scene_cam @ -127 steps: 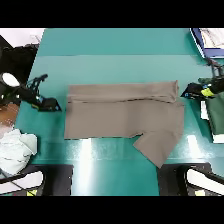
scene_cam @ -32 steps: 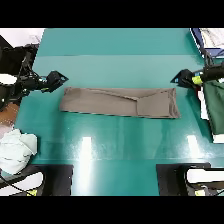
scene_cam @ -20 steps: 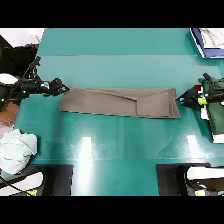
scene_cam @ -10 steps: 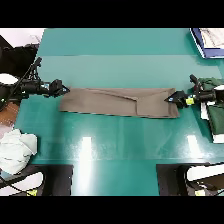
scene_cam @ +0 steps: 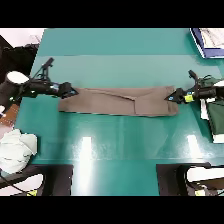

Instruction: Fold the shirts.

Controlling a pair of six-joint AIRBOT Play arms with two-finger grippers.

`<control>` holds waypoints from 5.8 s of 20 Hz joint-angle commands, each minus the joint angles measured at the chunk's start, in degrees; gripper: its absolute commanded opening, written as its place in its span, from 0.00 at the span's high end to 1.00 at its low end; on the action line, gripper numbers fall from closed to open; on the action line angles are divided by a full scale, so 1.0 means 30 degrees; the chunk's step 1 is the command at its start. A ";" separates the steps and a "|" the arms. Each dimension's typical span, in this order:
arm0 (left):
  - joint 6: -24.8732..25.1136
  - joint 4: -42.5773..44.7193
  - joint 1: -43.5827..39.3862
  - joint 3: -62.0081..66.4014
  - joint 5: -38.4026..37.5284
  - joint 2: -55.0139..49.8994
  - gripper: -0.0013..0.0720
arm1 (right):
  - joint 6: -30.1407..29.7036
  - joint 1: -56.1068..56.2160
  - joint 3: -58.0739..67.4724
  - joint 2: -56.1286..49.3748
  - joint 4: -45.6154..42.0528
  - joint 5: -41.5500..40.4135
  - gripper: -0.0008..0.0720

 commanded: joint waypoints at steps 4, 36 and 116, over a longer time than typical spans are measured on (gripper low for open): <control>-0.0678 0.1413 -0.5523 0.6054 0.0823 -0.4911 0.95 | 0.3541 0.1741 0.4029 0.2499 -0.0029 0.2936 0.97; -0.1756 0.6492 -0.0612 1.4090 -0.5399 -0.6178 0.95 | 0.7497 1.6160 1.5832 -0.2871 -0.2994 -0.1734 0.97; -0.2040 0.6295 -0.5056 1.3945 -0.5814 -0.4342 0.95 | 0.2594 -0.7373 1.2378 0.2630 -0.0627 -0.5435 0.97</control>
